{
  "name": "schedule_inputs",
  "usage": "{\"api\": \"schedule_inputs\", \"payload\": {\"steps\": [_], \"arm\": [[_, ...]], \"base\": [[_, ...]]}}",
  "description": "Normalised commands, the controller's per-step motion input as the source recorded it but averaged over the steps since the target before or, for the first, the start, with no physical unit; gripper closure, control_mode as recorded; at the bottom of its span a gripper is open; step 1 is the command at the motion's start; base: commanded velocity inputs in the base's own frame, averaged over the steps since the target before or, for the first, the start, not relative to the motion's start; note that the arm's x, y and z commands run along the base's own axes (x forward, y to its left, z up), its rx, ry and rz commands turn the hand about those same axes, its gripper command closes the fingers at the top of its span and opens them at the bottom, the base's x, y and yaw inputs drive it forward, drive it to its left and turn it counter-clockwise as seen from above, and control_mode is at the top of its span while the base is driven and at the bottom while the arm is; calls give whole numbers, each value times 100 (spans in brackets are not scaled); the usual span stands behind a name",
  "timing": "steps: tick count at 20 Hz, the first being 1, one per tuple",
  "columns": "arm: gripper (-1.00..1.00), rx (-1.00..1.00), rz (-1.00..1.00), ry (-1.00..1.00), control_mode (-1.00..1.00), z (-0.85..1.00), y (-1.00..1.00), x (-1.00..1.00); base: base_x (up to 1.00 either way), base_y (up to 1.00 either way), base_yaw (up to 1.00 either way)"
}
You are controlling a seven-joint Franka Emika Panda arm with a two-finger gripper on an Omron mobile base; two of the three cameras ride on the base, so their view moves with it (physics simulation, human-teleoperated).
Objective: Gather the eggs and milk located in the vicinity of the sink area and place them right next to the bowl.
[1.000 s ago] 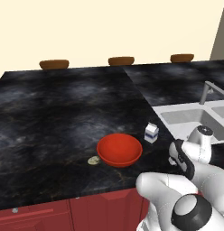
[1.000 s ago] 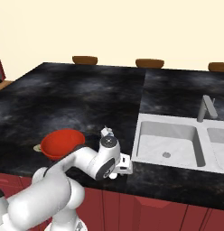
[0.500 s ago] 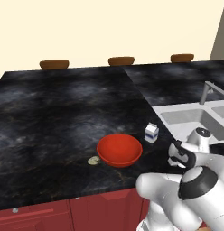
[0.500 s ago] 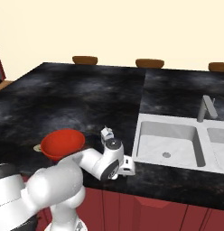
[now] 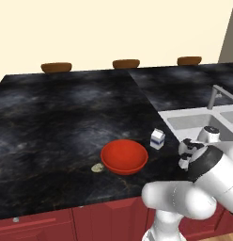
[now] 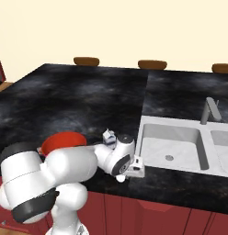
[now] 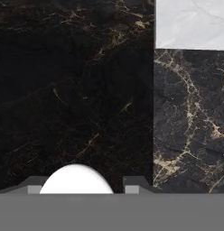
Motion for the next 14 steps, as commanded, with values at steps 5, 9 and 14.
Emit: {"api": "schedule_inputs", "payload": {"steps": [5,9,14], "arm": [[100,4,9,6,-100,-18,39,-33],[100,3,25,0,-100,13,93,-33],[100,0,23,0,-100,50,92,-10]], "base": [[0,0,0],[0,0,0],[0,0,0]]}}
